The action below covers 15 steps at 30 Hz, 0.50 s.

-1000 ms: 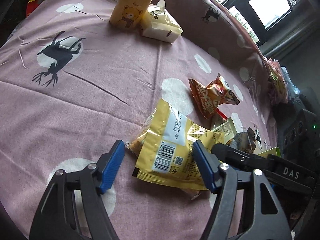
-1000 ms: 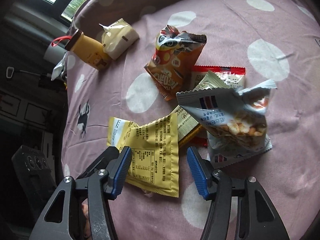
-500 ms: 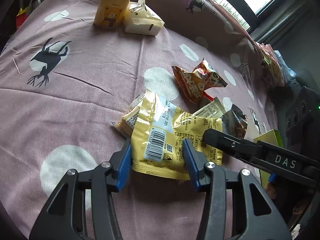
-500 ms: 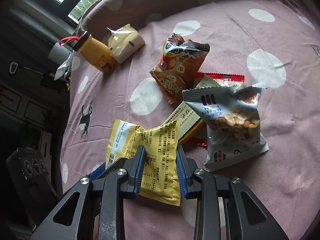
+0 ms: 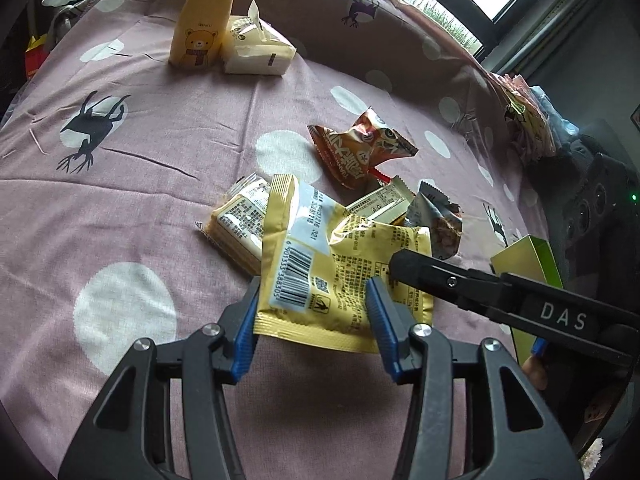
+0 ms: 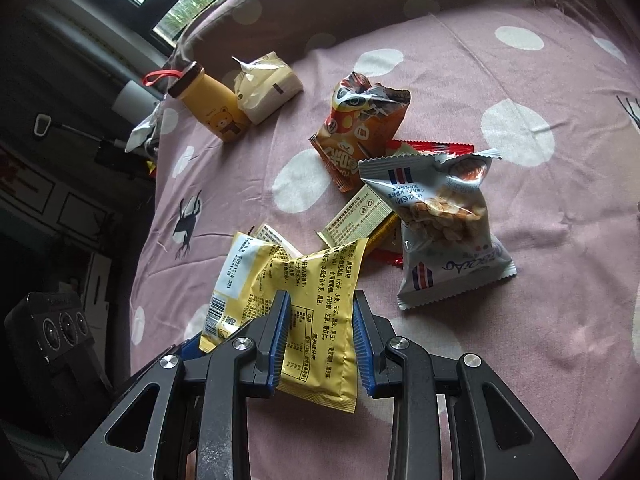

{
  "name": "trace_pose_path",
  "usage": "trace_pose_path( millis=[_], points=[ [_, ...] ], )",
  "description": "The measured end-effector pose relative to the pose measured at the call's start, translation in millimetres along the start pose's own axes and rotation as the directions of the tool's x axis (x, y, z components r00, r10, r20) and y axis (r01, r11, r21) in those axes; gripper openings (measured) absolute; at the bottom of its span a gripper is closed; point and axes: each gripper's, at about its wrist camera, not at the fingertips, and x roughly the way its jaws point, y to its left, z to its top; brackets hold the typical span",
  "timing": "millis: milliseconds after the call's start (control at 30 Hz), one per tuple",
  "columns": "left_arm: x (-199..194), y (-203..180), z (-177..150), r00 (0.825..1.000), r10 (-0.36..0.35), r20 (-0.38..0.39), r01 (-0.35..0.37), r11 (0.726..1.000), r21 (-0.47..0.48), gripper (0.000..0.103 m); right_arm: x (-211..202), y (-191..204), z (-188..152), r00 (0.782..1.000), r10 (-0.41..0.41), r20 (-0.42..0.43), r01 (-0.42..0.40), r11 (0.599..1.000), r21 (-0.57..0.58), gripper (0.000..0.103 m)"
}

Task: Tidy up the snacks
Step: 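Grasp the yellow barcode-printed snack bag with the right gripper, then lift the yellow bag with the right gripper and carry it over the green box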

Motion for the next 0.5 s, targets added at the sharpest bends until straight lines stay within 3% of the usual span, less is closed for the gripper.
trace_pose_path(
  millis=[500],
  points=[
    [-24,-16,-3,0.997,-0.014,0.075,0.012,1.0,0.028,0.049,-28,15,-7,0.997,-0.015,0.076,0.02,0.998,-0.057,0.033]
  ],
)
